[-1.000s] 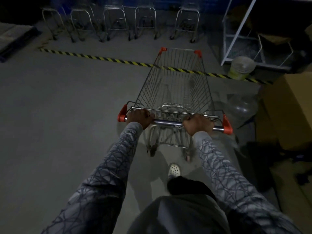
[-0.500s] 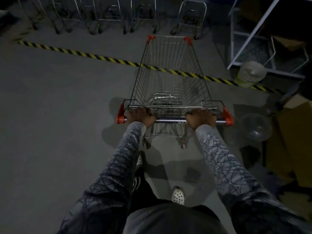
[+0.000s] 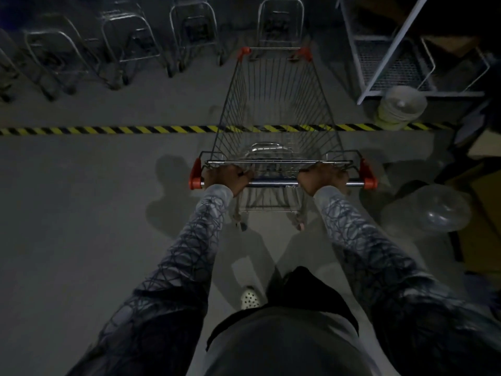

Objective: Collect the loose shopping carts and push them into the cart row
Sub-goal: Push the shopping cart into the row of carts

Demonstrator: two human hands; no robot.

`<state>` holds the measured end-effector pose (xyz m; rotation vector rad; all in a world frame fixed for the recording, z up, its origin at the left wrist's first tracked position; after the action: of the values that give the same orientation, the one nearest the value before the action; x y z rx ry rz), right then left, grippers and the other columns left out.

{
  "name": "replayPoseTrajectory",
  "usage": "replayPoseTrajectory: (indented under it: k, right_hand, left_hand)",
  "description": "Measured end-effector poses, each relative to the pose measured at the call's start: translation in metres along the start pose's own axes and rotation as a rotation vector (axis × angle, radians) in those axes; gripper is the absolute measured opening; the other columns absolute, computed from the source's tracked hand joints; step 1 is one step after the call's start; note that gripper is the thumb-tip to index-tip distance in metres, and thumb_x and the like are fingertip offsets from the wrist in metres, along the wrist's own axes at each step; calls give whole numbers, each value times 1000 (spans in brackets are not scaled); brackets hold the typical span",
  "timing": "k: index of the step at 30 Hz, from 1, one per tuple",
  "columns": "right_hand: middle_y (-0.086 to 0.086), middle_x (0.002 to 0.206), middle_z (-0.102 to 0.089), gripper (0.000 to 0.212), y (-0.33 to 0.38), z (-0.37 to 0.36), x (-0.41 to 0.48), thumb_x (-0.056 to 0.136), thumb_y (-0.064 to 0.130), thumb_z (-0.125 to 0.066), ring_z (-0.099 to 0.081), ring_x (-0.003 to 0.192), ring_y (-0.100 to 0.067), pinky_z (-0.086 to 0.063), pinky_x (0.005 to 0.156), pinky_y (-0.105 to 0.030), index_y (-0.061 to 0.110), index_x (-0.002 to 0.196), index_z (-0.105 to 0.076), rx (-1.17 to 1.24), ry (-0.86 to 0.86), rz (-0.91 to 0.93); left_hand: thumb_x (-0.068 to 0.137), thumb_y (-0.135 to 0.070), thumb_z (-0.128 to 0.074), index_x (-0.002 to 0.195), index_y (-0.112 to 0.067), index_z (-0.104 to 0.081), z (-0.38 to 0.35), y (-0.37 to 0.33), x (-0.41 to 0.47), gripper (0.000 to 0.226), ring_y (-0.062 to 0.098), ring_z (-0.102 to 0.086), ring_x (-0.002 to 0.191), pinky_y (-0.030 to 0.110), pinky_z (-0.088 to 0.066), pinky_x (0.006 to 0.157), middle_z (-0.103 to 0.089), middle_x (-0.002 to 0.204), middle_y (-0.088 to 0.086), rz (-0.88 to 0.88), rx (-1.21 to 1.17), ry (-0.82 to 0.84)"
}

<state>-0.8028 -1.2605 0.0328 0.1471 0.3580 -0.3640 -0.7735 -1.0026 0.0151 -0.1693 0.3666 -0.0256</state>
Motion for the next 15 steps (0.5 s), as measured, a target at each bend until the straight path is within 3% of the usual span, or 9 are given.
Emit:
replayPoseTrajectory:
  k: [3,7,10,12,15]
  right_hand:
    - [-7,112,-69,43,31,14,42,86,48,-41,-63,105,-29,-39,83,-37,20,97,-71,-15,-5,-34]
    - [-10,119,-68,57,76,36,107,85,54,-34,-62,111,-32,-45,98,-41,18,108,-72,11,-31,-37]
    - [-12,134,-62,55,116,54,158,98,47,-32,-55,125,-34,-41,101,-41,14,124,-67,31,-5,38]
    - [-12,141,-57,53,147,69,194,101,42,-30,-51,131,-33,-38,106,-42,14,131,-63,82,6,73]
    - [-8,153,-46,57,189,75,236,103,41,-19,-42,140,-29,-30,114,-41,18,143,-52,110,45,127]
  left_hand:
    - [87,-78,-33,113,-35,-72,20,12,60,63,25,-60,117,44,-38,105,-69,122,-5,13,27,6]
    - [91,-71,-37,123,-35,-65,58,23,144,56,29,-52,129,46,-32,112,-61,135,2,21,72,-21]
    - [89,-71,-15,138,-35,-55,81,36,210,73,34,-34,142,54,-11,119,-50,149,2,91,217,-52]
    - [80,-67,-3,131,-26,-62,106,46,256,89,36,-37,137,55,-12,119,-55,143,7,166,205,-148]
    - [94,-60,-30,139,-16,-54,131,62,301,67,39,-30,138,48,-18,116,-40,150,19,238,66,-232]
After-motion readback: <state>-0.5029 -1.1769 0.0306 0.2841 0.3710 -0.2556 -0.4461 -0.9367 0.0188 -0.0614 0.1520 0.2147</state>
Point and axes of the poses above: each hand's wrist, its own x-axis towards the middle knuckle, its own z-axis out of the back of the hand, y = z × x, the point moved 9 cm from there along x, towards the middle knuckle
